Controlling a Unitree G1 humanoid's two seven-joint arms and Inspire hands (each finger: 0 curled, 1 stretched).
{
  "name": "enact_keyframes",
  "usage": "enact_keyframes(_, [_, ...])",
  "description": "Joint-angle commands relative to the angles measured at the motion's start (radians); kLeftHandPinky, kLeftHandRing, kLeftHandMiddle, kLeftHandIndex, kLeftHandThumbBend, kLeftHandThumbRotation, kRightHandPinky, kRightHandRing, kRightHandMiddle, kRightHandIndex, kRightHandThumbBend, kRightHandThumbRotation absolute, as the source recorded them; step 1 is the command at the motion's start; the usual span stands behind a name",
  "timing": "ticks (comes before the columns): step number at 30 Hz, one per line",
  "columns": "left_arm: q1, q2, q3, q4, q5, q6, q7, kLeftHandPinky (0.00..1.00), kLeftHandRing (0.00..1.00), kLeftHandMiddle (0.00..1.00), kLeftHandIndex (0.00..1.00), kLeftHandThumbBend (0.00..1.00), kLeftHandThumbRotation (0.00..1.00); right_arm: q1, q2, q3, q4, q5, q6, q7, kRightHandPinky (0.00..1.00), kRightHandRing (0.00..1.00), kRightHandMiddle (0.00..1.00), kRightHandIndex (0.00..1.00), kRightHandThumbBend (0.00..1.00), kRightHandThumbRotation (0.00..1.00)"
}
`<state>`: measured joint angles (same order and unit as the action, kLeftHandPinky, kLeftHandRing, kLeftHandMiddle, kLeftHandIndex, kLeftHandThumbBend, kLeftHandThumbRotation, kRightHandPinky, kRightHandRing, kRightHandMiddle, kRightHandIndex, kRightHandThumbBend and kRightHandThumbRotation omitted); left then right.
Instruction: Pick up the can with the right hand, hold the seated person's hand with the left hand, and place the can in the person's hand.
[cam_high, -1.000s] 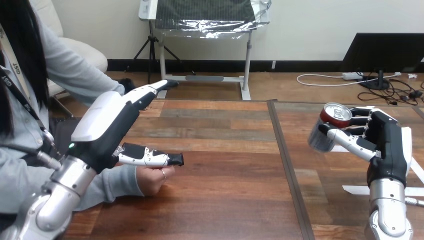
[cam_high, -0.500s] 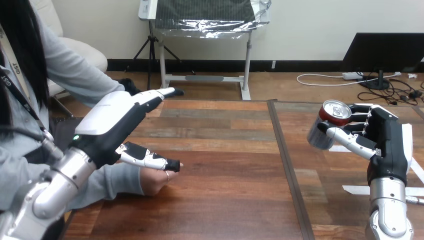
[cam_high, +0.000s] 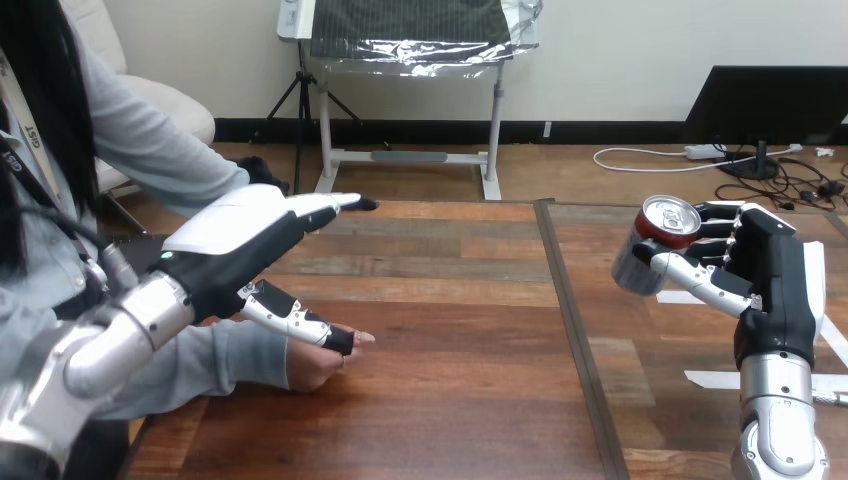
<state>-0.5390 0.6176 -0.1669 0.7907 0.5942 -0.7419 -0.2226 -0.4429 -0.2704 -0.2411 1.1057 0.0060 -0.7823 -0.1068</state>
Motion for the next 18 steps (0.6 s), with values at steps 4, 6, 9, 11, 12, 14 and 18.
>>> enact_keyframes(4, [-0.138,0.034,-0.069,0.151,0.030,0.025,-0.030,0.93,0.95,0.95,0.94,1.00,0.37,-0.034,0.007,-0.002,-0.092,0.019,-0.045,0.013,0.35,0.39,0.45,0.48,0.79,0.00])
enact_keyframes(6, [-0.159,0.035,-0.091,0.195,0.050,0.035,-0.028,0.93,0.96,0.95,0.94,1.00,0.37,-0.030,0.012,-0.006,-0.102,0.031,-0.044,0.024,0.35,0.39,0.45,0.48,0.79,0.00])
enact_keyframes(9, [-0.182,0.038,-0.116,0.241,0.073,0.041,-0.017,0.93,0.96,0.95,0.94,1.00,0.38,-0.026,0.014,-0.006,-0.112,0.034,-0.043,0.028,0.35,0.39,0.45,0.48,0.80,0.00])
enact_keyframes(11, [-0.196,0.038,-0.130,0.273,0.085,0.043,-0.011,0.93,0.96,0.95,0.94,1.00,0.38,-0.023,0.014,-0.004,-0.119,0.031,-0.042,0.025,0.35,0.39,0.45,0.48,0.80,0.00])
enact_keyframes(12, [-0.202,0.038,-0.136,0.287,0.088,0.044,-0.009,0.93,0.96,0.95,0.94,1.00,0.38,-0.021,0.014,-0.002,-0.122,0.029,-0.041,0.022,0.35,0.39,0.45,0.48,0.80,0.00])
enact_keyframes(14, [-0.214,0.038,-0.148,0.314,0.100,0.048,0.000,0.94,0.96,0.95,0.94,1.00,0.38,-0.019,0.014,-0.001,-0.128,0.028,-0.041,0.022,0.35,0.39,0.45,0.48,0.79,0.00])
enact_keyframes(18, [-0.231,0.036,-0.167,0.360,0.114,0.062,0.017,0.94,0.96,0.95,0.94,1.00,0.38,-0.016,0.016,-0.002,-0.135,0.036,-0.040,0.033,0.34,0.39,0.45,0.48,0.79,0.00])
